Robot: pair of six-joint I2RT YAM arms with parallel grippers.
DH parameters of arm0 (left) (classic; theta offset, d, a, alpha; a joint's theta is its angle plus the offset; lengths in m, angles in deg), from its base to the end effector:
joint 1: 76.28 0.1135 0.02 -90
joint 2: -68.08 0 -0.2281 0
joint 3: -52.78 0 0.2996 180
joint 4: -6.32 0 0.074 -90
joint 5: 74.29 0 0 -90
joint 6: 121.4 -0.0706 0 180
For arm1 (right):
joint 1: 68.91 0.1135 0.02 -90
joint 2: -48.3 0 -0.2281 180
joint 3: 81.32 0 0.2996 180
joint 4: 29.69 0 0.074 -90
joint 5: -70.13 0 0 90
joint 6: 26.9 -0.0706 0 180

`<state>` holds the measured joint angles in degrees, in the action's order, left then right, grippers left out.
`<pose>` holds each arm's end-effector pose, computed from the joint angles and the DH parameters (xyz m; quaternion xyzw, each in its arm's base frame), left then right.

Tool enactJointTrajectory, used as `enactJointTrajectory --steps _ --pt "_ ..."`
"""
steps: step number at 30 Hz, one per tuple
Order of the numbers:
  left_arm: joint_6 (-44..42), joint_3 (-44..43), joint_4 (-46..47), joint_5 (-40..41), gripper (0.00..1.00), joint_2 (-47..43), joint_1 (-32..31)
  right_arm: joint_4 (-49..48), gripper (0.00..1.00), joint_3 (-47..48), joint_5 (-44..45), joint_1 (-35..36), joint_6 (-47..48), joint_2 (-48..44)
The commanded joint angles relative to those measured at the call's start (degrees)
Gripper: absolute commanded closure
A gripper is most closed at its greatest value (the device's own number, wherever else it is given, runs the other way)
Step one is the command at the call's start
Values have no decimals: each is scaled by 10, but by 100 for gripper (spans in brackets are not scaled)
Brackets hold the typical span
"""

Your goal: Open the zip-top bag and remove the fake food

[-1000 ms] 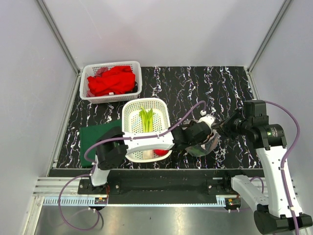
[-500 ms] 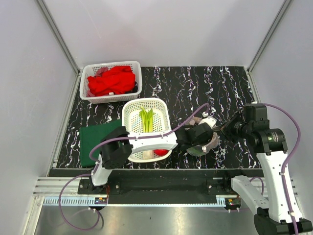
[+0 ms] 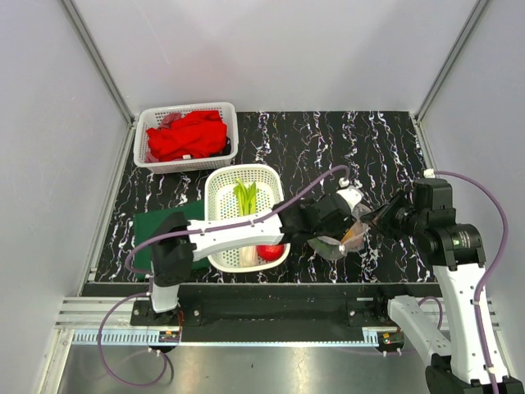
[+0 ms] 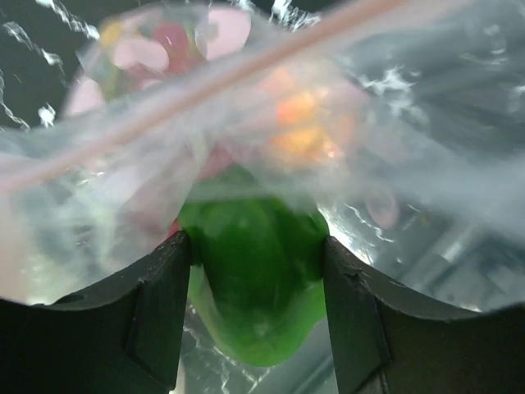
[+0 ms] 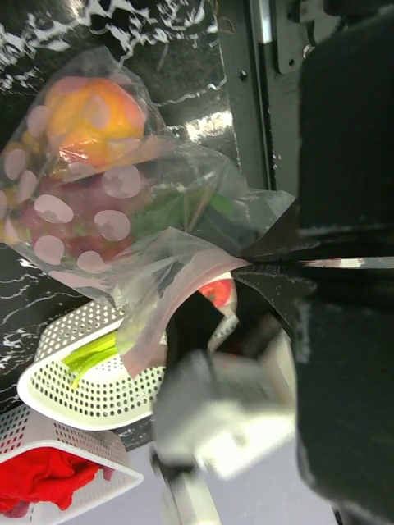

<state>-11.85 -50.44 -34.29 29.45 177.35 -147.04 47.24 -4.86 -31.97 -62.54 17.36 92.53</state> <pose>0.1777 -0.4581 0.1935 0.3589 0.8511 -0.1815 0.3373 0.2087 0.0382 0.3318 0.2709 0.8778 0.2556 0.3013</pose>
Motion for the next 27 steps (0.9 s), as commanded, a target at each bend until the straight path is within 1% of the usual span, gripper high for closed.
enactJointTrajectory --steps 1,4,6,7,11,13,14,17,18,21,24,27 --pt "-53 -48 -1 -58 100 -75 3 -25 100 0 39 1 53 -9" --pt "-60 -58 1 -111 100 -98 9 -40 100 -6 34 0 80 -9" --pt "-57 -66 0 -130 100 -111 15 -50 100 -14 21 0 101 -7" --pt "-57 -77 0 -157 100 -114 18 -53 100 -19 16 1 106 -5" --pt "-57 -99 1 -183 100 -138 36 -66 100 -32 18 1 115 -13" --pt "-48 -105 1 -160 100 -145 46 -75 100 -31 -3 1 121 -11" --pt "-37 -103 5 -149 100 -147 48 -89 100 -32 -33 1 128 -11" --pt "-29 -117 12 -138 100 -131 51 -107 100 -36 -63 1 123 -27" --pt "-25 -120 11 -103 100 -126 51 -108 100 -31 -70 1 123 -28" --pt "-22 -135 10 -42 100 -99 51 -102 100 -10 -89 1 133 -17" --pt "-7 -194 -11 -31 100 -64 62 -99 100 7 -74 1 138 -14" --pt "-16 -248 -10 -28 100 -36 66 -104 100 28 -71 1 148 -11"
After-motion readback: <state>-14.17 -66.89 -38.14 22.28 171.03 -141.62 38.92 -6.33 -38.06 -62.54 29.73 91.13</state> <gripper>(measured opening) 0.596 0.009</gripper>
